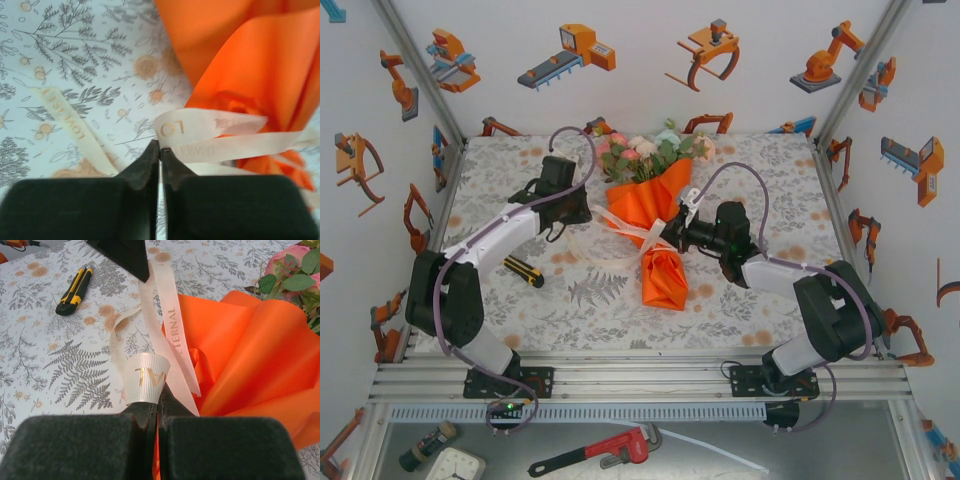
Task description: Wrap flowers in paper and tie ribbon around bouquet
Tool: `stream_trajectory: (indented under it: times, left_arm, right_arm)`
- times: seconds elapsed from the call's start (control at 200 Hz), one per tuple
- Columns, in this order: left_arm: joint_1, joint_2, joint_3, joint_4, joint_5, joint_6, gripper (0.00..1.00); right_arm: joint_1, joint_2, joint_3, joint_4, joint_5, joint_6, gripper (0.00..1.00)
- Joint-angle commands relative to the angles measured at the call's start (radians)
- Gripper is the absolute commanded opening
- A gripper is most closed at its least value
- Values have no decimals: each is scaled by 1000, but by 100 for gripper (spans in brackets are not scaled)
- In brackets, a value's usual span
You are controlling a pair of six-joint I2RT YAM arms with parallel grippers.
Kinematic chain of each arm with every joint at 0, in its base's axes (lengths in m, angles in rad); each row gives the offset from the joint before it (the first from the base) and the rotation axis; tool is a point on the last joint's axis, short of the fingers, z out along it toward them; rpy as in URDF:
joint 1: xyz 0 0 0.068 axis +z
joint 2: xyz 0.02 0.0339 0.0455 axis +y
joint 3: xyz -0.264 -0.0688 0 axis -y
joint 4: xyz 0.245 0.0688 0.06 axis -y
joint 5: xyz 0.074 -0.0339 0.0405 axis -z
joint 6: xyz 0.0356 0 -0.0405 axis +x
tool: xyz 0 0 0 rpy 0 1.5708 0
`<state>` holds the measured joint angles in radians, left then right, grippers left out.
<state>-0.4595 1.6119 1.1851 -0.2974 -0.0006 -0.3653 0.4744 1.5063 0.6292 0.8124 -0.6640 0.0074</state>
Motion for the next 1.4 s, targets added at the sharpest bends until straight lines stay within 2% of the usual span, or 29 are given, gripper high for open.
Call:
stream_trajectory:
  times: [0.0, 0.055, 0.13, 0.25, 0.285, 0.325, 0.385, 0.476, 0.536, 0.611, 0.691, 0.821, 0.946, 1.036, 1.121, 1.297, 1.397]
  left_arm:
    - [-8, 44, 26, -38, 15, 125, 34]
    - [-8, 73, 44, 15, 76, 122, 44]
    - [-8, 91, 62, 53, 97, 101, 49]
    - [-6, 51, 72, -20, -4, 104, 50]
    - [-9, 19, 53, -21, 4, 110, 50]
    - [-20, -26, 9, 16, 62, 131, 49]
    - [-59, -86, -66, 95, 184, 215, 48]
    - [-144, -143, -169, 209, 310, 420, 45]
    - [-179, -151, -226, 301, 349, 541, 45]
    - [-191, -122, -235, 352, 340, 626, 45]
    - [-190, -66, -187, 319, 319, 714, 46]
    - [-191, 17, -116, 267, 400, 824, 51]
    - [-189, 74, -71, 264, 486, 819, 55]
    - [-190, 119, -58, 293, 490, 796, 56]
    - [-190, 152, -59, 330, 491, 779, 54]
    - [-189, 184, -57, 344, 513, 763, 39]
    - [-184, 169, -67, 363, 518, 741, 22]
  right_arm:
    - [-3, -15, 2, 34, -2, -3, 0]
    - [-3, -14, 6, 33, -2, -2, 0]
    - [-3, -16, 9, 33, -2, -1, 0]
    - [-3, -33, 4, 25, 0, -5, 0]
    - [-3, -38, 1, 21, -1, -8, 0]
    - [-3, -40, -2, 18, -3, -14, 0]
    - [-4, -38, -3, 12, -7, -21, 0]
    - [-5, -32, 3, 10, -9, -25, 0]
    - [-5, -31, 9, 10, -12, -24, 0]
    - [-5, -32, 15, 8, -17, -24, 0]
    - [-5, -41, 12, 6, -20, -25, 0]
    - [-6, -47, 9, -1, -19, -28, 0]
    - [-6, -40, 12, -4, -23, -29, 0]
    - [-8, -35, 18, -5, -29, -28, 0]
    - [-8, -32, 26, -5, -41, -24, 0]
    - [-8, -32, 32, -10, -37, -26, 0]
    - [-8, -31, 32, -11, -34, -24, 0]
